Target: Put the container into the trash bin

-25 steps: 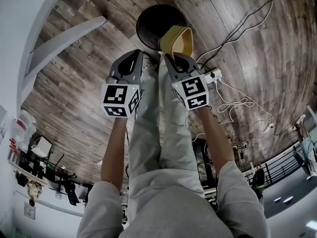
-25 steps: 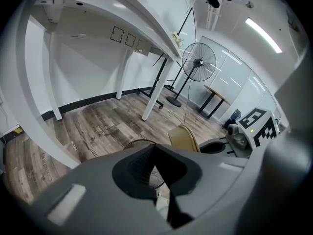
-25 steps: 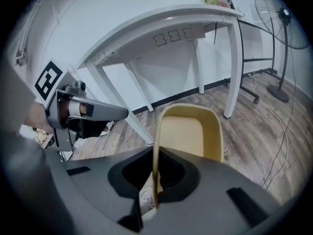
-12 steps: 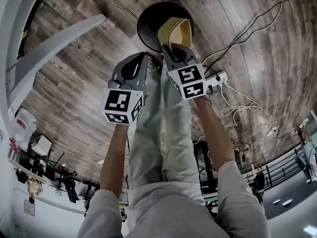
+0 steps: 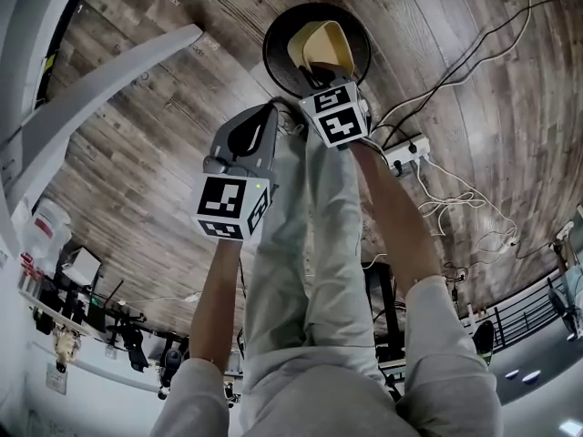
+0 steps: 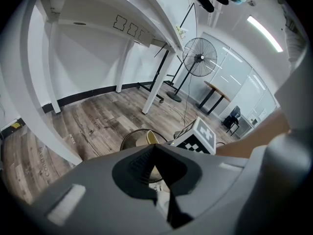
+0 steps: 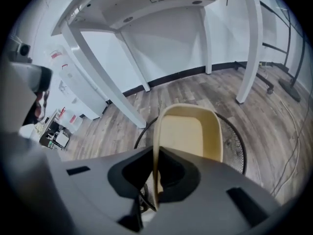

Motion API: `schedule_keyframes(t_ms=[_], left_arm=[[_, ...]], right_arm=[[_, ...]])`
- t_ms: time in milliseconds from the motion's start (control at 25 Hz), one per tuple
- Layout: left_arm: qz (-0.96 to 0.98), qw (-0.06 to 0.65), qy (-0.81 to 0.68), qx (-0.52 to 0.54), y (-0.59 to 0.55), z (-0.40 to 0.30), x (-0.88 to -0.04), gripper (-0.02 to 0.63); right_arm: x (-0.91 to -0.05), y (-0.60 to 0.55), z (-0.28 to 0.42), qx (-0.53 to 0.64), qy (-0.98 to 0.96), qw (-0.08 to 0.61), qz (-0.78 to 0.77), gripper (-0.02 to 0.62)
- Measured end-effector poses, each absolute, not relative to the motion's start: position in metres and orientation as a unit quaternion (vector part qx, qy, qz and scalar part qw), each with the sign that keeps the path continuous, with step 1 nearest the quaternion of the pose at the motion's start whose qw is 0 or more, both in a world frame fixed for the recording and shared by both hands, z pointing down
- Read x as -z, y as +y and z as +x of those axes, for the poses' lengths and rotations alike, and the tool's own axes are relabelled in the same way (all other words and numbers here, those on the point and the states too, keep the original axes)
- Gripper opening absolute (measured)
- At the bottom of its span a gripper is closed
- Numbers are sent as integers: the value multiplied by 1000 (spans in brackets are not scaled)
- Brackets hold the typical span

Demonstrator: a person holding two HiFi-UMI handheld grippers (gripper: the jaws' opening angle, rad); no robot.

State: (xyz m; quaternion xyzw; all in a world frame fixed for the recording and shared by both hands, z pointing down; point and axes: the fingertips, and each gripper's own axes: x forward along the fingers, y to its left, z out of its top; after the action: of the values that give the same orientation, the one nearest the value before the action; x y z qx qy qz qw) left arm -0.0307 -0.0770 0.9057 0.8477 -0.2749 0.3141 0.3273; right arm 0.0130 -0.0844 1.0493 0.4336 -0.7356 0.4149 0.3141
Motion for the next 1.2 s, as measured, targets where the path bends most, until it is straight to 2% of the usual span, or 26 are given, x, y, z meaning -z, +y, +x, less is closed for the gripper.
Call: schedule_keyframes(t_ms=[280,440,600,720,800,1200], left_arm=[[844,331,-273,-321,-72,-41,-912,11],[844,333,-273,-320,-74,-43,-913,11],[843,336,-273,-320,-76,-45,-915,11],[842,338,-274,-319,-79,-47,-915,11],[842,338,-274,-319,-81,-49,-915,11],[844,338,-277,-311,-86,-49,-906,11]], right_arm=[[-1091,-75,12,-350,-727,453,379,31],[-1105,-69,7,-329,-728,493,343,31],[-1117,-64,7,-328,-724,511,327,46],[-1121,-65,8,-334,-720,513,328,189],[-1121,-68,9,-335,-717,509,337,237],[-1100,-77,13,-338,-715,482,378,256]])
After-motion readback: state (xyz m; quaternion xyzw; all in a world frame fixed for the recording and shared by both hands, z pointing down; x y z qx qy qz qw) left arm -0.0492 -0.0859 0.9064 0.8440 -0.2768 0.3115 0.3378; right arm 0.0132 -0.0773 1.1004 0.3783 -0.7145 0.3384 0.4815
